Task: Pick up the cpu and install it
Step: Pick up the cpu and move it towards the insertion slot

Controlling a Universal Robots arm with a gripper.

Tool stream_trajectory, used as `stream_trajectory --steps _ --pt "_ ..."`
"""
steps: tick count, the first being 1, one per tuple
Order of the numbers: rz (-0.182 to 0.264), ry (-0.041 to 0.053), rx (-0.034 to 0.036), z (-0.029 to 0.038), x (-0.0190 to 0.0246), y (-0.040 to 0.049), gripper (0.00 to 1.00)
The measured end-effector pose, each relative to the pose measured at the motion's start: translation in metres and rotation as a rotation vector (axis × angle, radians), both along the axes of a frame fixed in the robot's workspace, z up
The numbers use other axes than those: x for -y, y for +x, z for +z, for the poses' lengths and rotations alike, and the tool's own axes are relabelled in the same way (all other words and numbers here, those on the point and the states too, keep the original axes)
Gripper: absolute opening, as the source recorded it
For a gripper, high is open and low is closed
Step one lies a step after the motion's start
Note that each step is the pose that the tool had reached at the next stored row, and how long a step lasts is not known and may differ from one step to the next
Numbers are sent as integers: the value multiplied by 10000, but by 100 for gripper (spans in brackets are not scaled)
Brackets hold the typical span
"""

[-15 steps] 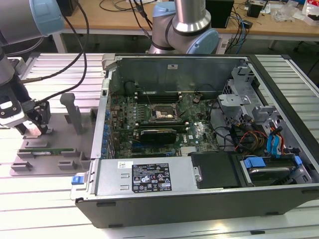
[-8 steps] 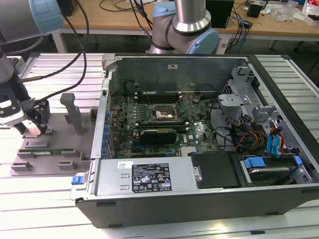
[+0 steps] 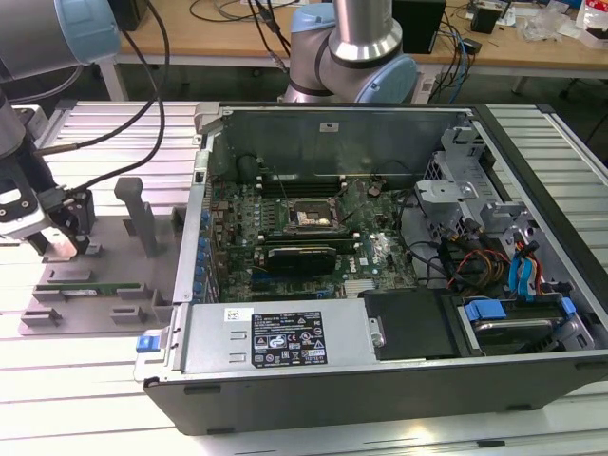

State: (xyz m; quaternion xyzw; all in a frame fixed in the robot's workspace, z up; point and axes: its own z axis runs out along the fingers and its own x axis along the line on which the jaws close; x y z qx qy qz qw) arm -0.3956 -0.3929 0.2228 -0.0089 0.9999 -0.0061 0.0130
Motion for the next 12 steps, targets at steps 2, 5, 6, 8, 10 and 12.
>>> stream_trajectory --steps 2,5,6,8,10,12 --pt "0 -2 -2 6 0 0 55" --pt "0 0 -1 16 0 0 55" --pt "0 -1 -1 21 0 0 55" --pt "0 -1 -1 33 0 0 55" --pt "-1 -1 -1 41 0 0 55" --pt "0 0 1 57 0 0 55"
